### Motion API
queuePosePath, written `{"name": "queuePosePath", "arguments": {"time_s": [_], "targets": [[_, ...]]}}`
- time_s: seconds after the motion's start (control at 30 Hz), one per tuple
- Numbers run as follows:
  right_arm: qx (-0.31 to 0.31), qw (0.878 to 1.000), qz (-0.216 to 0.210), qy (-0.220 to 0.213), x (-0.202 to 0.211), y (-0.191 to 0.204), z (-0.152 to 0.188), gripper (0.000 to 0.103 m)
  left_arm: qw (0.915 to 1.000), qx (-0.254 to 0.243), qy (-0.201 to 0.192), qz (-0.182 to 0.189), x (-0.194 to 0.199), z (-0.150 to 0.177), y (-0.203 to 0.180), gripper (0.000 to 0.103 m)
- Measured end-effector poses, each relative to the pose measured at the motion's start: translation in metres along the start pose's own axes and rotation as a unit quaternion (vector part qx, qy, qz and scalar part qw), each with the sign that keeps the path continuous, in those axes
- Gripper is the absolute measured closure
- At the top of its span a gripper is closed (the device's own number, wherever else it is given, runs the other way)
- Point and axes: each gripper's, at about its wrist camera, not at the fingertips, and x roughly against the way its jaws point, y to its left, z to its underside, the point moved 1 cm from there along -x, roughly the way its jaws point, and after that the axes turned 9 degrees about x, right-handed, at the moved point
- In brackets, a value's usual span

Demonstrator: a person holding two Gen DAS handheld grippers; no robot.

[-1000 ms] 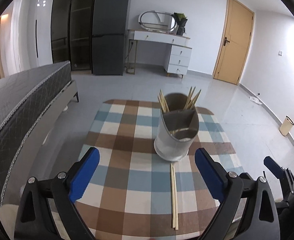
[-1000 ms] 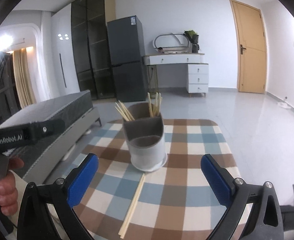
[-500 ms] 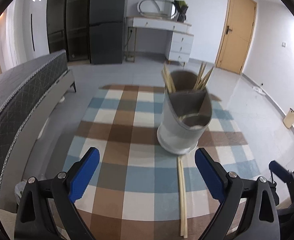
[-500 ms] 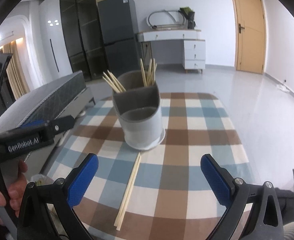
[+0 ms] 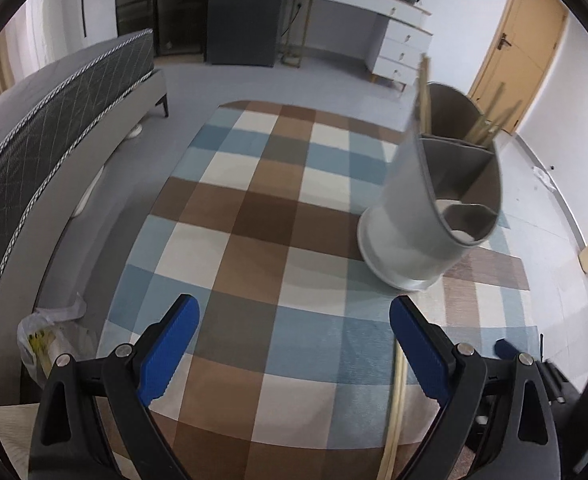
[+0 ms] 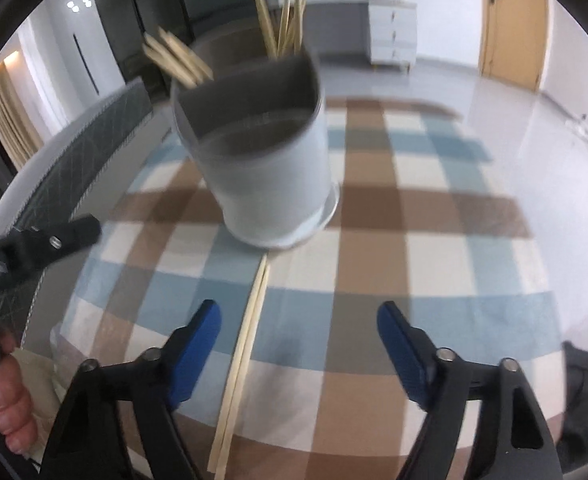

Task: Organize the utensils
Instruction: 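Move both open tools back toward the last sticks on the rug, then lower the right tool to the sticks and close it on one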

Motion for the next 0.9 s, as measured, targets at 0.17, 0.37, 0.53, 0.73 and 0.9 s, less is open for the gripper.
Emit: {"name": "queuePosePath", "arguments": {"time_s": [0.17,0.37,0.53,0.73,0.9], "targets": [[0.023,0.999,0.008,0.021,-0.022,0.008,-0.003,0.028,0.9992,0.029,0.024,-0.010,-0.010,-0.005,0.013,0.010],[0.051,0.997,0.033,0.048,-0.044,0.019,-0.006,0.039,0.9980,0.048,0.031,-0.028,-0.016,-0.007,0.023,0.010],[0.038,0.996,0.041,0.064,-0.048,0.014,-0.003,0.048,0.9976,0.046,0.041,-0.032,-0.022,-0.006,0.023,0.010],[0.045,0.996,0.047,0.062,-0.046,0.018,-0.002,0.048,0.9974,0.050,0.042,-0.031,-0.021,-0.007,0.024,0.010],[0.041,0.996,0.049,0.060,-0.047,0.020,-0.003,0.048,0.9966,0.057,0.050,-0.033,-0.024,-0.006,0.027,0.010]]}}
